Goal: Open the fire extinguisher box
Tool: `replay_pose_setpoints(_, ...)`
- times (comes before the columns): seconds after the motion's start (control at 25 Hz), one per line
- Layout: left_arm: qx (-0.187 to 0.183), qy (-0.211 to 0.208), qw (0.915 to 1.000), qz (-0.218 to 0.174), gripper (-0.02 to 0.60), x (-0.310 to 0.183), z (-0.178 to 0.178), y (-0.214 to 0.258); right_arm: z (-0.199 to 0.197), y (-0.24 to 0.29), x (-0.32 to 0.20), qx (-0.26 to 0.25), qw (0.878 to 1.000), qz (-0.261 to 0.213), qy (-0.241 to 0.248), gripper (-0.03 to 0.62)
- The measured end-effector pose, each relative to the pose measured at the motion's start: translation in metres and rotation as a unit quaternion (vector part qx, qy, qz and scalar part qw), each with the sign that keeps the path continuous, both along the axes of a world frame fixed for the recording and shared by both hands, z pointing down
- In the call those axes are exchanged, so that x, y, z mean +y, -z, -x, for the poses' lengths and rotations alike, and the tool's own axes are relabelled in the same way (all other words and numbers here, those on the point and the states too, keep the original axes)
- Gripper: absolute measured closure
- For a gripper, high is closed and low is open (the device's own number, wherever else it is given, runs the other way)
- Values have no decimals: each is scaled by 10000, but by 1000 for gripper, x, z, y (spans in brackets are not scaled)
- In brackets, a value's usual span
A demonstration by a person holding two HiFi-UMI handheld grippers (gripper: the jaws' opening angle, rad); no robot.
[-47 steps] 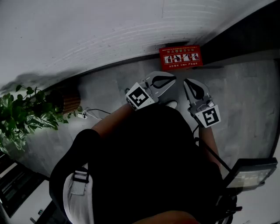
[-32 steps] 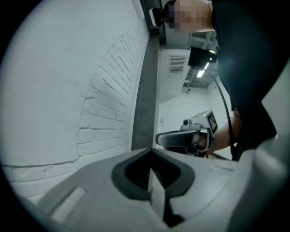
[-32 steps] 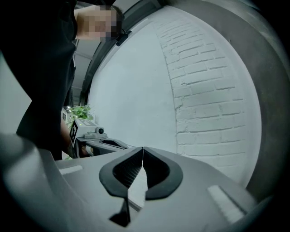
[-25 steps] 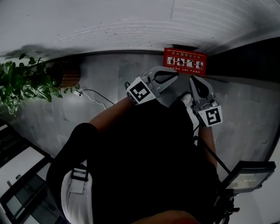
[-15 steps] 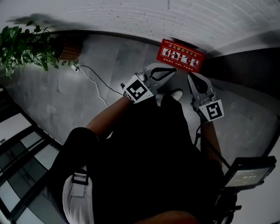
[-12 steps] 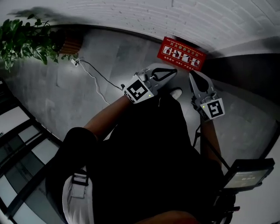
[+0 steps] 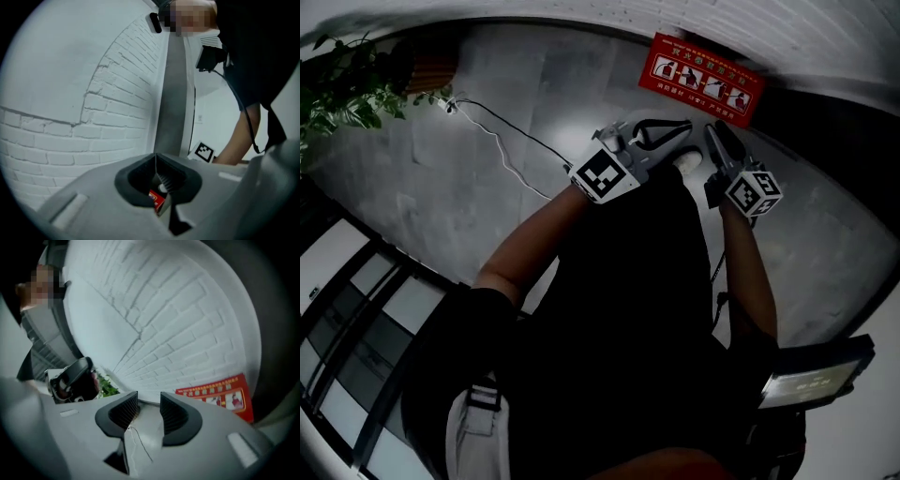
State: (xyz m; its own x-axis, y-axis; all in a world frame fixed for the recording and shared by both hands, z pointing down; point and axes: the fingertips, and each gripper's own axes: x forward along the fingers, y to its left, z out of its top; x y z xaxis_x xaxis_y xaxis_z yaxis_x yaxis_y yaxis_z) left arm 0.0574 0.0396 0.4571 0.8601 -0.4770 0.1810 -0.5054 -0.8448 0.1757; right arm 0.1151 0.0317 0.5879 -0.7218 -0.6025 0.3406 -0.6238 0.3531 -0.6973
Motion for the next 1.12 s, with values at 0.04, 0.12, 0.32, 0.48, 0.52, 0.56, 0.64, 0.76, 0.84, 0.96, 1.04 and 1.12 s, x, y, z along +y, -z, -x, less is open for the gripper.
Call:
replay_pose_setpoints(0.04,-59,-30,10000,13,576,0,-2,-16,-5,-26,0,-173,9990,325,-240,450)
replay_pose_setpoints(0.12,-173,-95,9998,67,580,0,-4,-34,-14,-66,1,-505,9912,949,-767,450)
replay_pose_setpoints(0.32,-199,-269,9986,406,581,10,-13,-47,-54,-169,18,-892,9491,2147,-2127,414)
replay_pose_setpoints(0.48,-179,-337,9980,507,581,9,-29,-70,-86,-226,14,-1138,9192,2390,-2916,408)
replay_pose_setpoints(0.52,-169,-343,9980,497,581,7,-32,-71,-92,-231,10,-1211,9136,2394,-3056,408)
replay_pose_setpoints(0.56,-153,-344,9981,496,581,6,-35,-73,-96,-236,7,-1268,9089,2401,-3166,408)
replay_pose_setpoints(0.64,-115,-344,9979,537,581,3,-40,-77,-101,-244,5,-1352,9011,2438,-3321,408)
replay_pose_setpoints(0.76,-57,-346,9972,653,581,3,-46,-86,-105,-253,7,-1480,8929,2442,-3480,438)
replay_pose_setpoints(0.84,-23,-343,9966,743,581,6,-51,-92,-106,-258,11,-1584,8903,2420,-3517,431)
replay_pose_setpoints(0.96,22,-354,9961,809,581,8,-54,-95,-108,-264,13,-1724,8819,2484,-3617,407)
replay_pose_setpoints(1.04,18,-367,9958,836,581,9,-55,-96,-110,-265,10,-1758,8798,2467,-3663,407)
replay_pose_setpoints(1.12,-4,-387,9955,865,581,9,-56,-97,-113,-264,5,-1761,8800,2436,-3677,407)
